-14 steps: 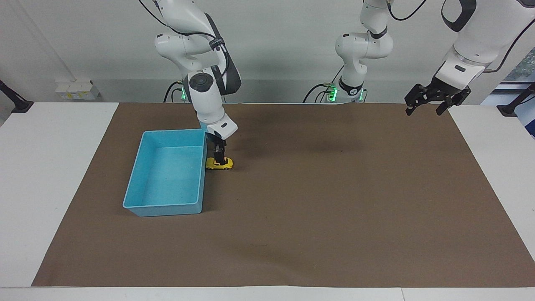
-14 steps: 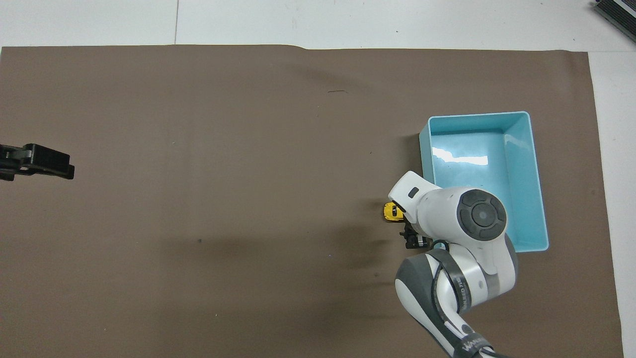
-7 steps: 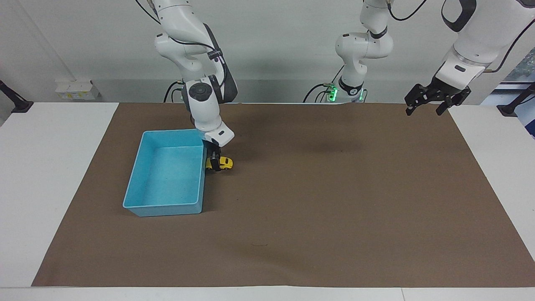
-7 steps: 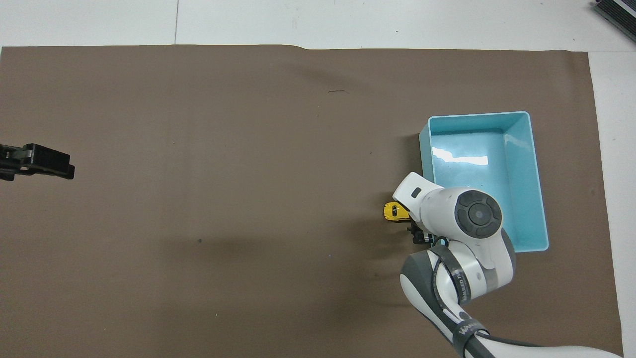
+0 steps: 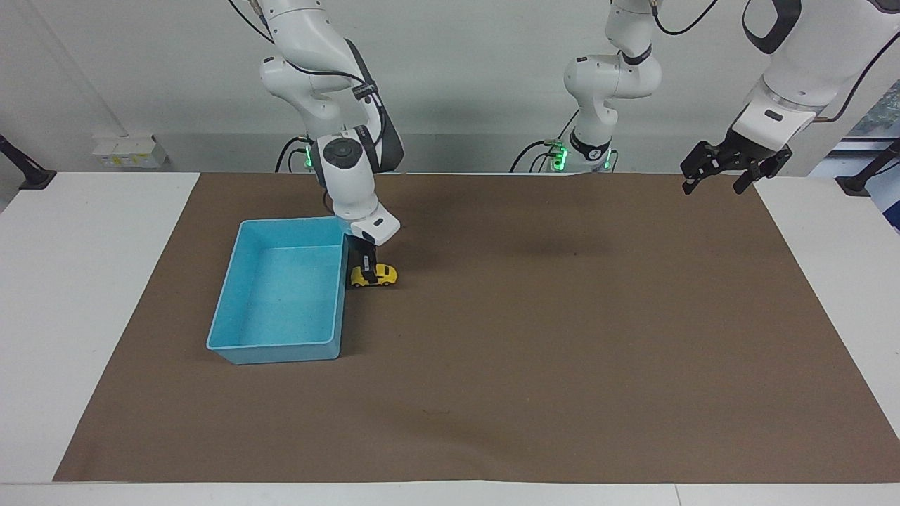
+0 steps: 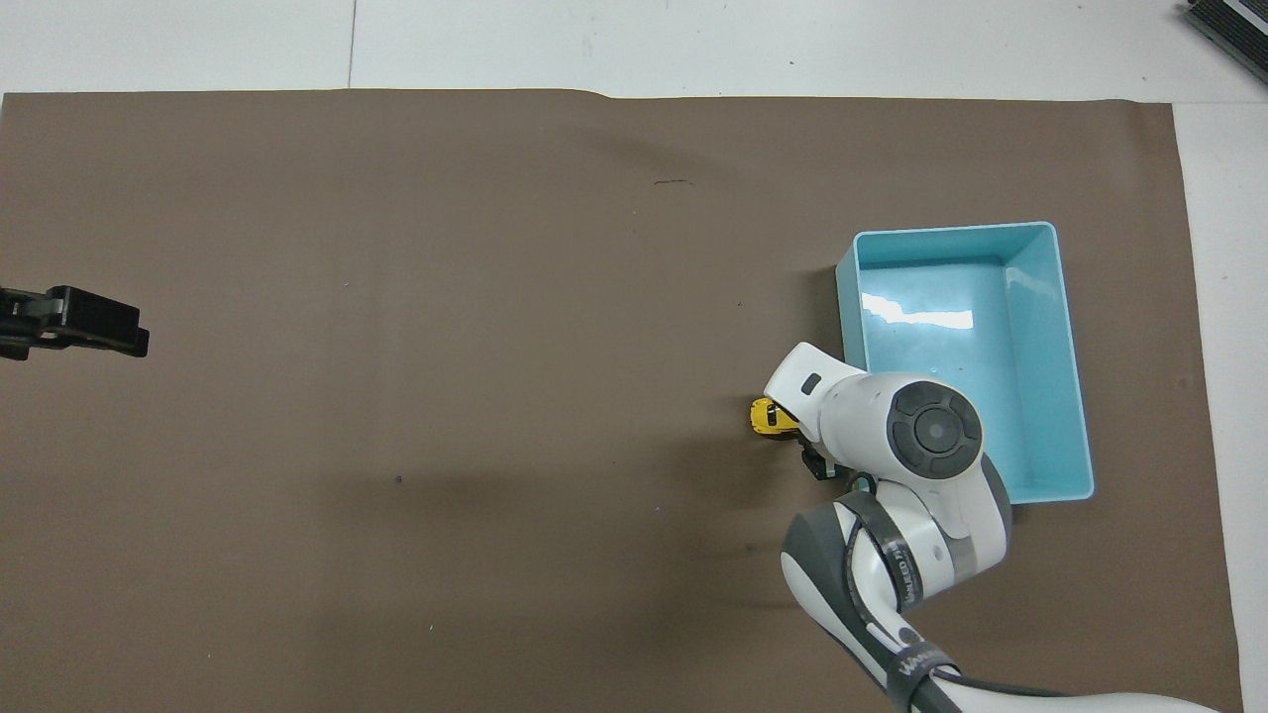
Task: Wind up and store yellow beetle car
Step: 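Lift the car into the blue bin with the right gripper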
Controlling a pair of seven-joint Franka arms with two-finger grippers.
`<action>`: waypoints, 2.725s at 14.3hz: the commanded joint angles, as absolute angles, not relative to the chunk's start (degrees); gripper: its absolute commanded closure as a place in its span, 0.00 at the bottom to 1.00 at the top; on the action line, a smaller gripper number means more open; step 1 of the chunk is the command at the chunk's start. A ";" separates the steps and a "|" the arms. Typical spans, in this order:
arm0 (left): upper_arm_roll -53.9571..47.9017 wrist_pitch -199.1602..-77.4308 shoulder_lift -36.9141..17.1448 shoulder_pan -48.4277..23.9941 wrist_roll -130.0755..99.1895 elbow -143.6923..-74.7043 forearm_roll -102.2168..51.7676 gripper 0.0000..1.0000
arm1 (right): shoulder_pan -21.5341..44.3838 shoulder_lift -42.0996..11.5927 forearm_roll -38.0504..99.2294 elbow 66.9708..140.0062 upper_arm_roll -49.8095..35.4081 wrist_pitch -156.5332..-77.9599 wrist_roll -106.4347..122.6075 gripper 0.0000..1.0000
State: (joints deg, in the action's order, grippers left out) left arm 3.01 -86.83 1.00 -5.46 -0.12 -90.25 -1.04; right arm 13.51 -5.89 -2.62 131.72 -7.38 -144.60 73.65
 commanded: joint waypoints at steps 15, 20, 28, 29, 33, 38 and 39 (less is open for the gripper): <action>2.37 -85.25 0.26 -4.48 0.79 -88.59 -0.62 0.00 | -0.79 2.19 -2.46 125.13 -6.42 -124.41 94.56 1.00; 2.37 -85.25 0.35 -4.48 0.79 -88.59 -0.62 0.00 | -3.52 -0.09 -2.46 129.72 -6.42 -132.79 96.33 1.00; 2.37 -85.25 0.26 -4.48 0.79 -88.59 -0.62 0.00 | -4.57 -3.43 -2.55 132.27 -6.42 -138.86 96.42 1.00; 2.37 -85.25 0.35 -4.48 0.79 -88.59 -0.62 0.00 | -4.66 -4.04 -2.55 132.28 -6.42 -139.39 96.42 1.00; 2.37 -85.25 0.35 -4.48 0.79 -88.59 -0.62 0.00 | -4.31 -5.54 -2.55 132.28 -6.50 -140.45 95.54 0.61; 2.37 -85.25 0.35 -4.48 0.79 -88.59 -0.62 0.00 | -4.05 -4.66 3.33 129.04 -6.59 -134.41 95.27 0.00; 2.37 -85.25 0.35 -4.48 0.79 -88.59 -0.62 0.00 | -4.13 -4.48 3.43 126.67 -6.77 -130.64 95.27 0.00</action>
State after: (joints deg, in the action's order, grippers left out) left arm 3.01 -86.83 0.99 -5.46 -0.10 -90.25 -1.04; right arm -3.56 -5.49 1.68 130.35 -6.03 -136.57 94.84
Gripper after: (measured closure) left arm 0.000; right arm 0.053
